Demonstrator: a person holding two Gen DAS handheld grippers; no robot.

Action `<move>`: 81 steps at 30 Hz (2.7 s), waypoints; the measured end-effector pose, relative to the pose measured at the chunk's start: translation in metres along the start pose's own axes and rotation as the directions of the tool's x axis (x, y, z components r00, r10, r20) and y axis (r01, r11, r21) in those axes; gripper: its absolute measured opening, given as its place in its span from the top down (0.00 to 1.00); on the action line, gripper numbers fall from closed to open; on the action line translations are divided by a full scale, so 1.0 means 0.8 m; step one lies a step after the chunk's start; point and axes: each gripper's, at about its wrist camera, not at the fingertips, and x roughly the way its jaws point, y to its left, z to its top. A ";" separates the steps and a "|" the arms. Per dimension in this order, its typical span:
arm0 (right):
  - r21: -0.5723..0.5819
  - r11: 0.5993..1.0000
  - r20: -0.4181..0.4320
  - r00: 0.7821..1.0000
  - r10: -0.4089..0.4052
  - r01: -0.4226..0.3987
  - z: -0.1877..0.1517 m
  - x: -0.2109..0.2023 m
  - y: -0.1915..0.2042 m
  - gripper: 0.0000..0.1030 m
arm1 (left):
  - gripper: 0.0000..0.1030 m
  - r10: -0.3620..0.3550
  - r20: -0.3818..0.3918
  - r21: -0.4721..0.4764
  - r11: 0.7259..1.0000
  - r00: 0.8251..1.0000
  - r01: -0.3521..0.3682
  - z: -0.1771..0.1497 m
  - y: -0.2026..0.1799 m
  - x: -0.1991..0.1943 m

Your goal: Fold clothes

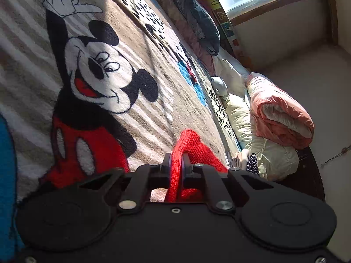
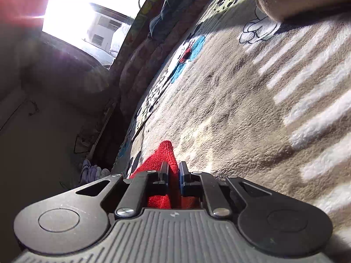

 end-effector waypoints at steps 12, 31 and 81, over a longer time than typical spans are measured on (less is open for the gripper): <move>-0.064 0.990 0.048 0.991 -0.122 0.125 -0.004 0.006 0.018 0.87 | 0.88 0.150 0.015 -0.013 0.989 0.989 -0.150 0.004 -0.014 0.001; -0.129 0.981 0.011 0.989 -0.145 0.145 -0.009 0.019 0.017 0.94 | 0.93 0.124 0.036 -0.065 0.990 0.992 -0.121 0.000 0.003 0.013; -0.839 0.530 -0.030 0.960 -0.279 0.128 -0.361 -0.114 0.185 0.48 | 0.50 0.452 0.506 -0.035 0.862 0.735 -0.506 -0.150 -0.032 -0.286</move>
